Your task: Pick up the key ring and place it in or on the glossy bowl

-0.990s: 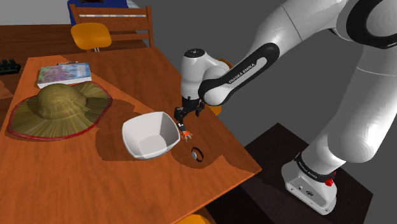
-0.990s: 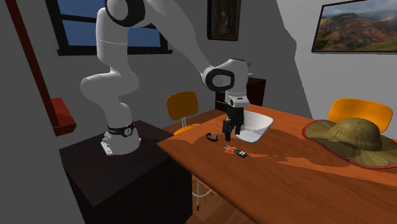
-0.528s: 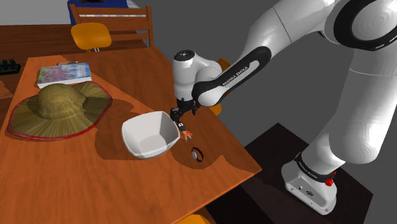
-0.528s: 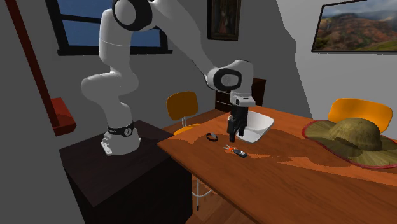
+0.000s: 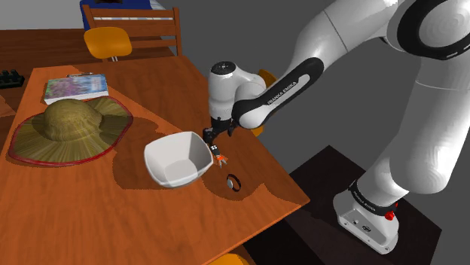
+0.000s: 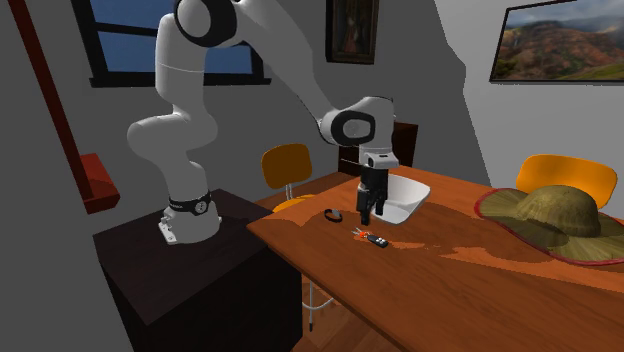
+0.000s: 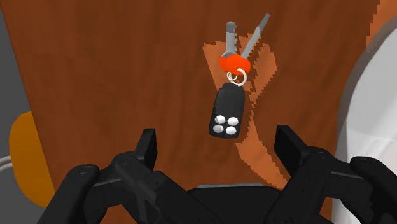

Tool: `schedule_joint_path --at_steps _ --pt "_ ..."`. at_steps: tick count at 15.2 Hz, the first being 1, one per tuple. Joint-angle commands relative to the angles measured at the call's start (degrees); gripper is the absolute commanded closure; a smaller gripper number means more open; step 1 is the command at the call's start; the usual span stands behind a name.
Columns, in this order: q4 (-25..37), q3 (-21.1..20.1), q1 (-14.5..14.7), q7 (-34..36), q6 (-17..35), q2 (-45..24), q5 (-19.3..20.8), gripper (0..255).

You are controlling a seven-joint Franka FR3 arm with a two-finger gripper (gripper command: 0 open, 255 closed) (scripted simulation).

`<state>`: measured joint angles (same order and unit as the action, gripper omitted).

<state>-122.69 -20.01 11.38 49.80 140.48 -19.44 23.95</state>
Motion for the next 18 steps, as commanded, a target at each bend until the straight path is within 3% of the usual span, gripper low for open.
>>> schedule_joint_path --at_steps 1,3,4,8,10,12,13,14,18 --pt "1.5 0.6 0.3 1.8 5.5 -8.2 -0.1 0" --pt "1.5 1.2 0.9 1.5 5.6 -8.2 -0.5 0" --pt "1.5 1.9 1.4 2.8 7.3 -10.2 1.0 255" --pt "7.1 3.3 3.8 5.9 8.2 -17.5 4.3 255" --pt "-2.0 3.0 2.8 7.1 11.9 -11.8 4.3 255" --pt "1.8 2.8 3.6 7.0 9.9 -13.8 4.0 255" --pt "2.3 3.1 3.4 6.4 7.7 -3.0 4.1 255" --pt "2.3 3.1 3.4 6.4 7.7 -3.0 4.2 0" --pt "-8.5 -1.4 -2.4 -0.5 15.4 1.0 -3.1 0"
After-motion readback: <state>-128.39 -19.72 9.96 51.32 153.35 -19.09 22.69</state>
